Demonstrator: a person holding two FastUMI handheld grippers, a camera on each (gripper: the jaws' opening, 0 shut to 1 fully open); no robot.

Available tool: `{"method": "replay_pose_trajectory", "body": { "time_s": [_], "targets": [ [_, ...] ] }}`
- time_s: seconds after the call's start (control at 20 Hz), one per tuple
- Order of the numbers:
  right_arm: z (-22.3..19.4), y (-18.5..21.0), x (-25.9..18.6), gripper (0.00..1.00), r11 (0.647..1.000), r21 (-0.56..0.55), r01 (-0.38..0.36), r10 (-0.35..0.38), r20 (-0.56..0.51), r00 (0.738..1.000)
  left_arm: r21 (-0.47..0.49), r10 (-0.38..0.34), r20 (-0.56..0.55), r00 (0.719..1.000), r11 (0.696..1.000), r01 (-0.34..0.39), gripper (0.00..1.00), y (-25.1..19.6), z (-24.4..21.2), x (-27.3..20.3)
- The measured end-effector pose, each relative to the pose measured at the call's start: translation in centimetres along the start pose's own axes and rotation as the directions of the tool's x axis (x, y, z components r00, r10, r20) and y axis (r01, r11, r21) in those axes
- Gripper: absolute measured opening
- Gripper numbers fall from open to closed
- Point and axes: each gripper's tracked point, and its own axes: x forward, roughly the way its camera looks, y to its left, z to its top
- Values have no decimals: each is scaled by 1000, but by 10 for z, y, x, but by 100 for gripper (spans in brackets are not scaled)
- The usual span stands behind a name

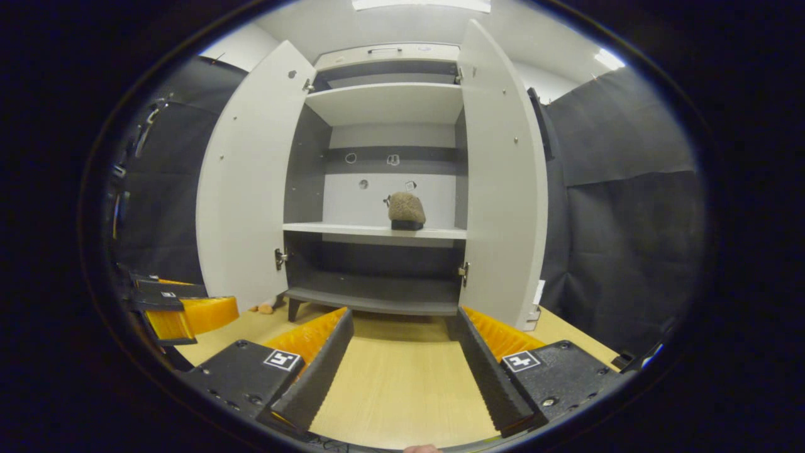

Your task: Grab one shoe with the right hand and put it into the shoe cabinet, grab the other shoe with the left hand and put it into the shoe cabinet; then close the right door with the right hand and the left door with the left hand.

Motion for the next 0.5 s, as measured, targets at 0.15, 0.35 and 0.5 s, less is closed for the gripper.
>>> {"method": "replay_pose_trajectory", "body": {
  "time_s": [0.15, 0.35, 0.5],
  "targets": [
    [-4, -2, -4, 100, 1000, 1, -2, 2, -13, 1000, 10, -1, -75, 997, 1000, 2, 95, 6, -24, 24],
    [-11, -11, -5, 100, 1000, 6, 18, -18, -40, 999, -19, -6, -196, 981, 1000, 2, 95, 13, -63, 57],
    [-13, -20, -5, 100, 999, -5, 38, -38, -50, 998, -49, 17, -268, 963, 998, -31, 95, 24, -93, 77]
  ]
}}
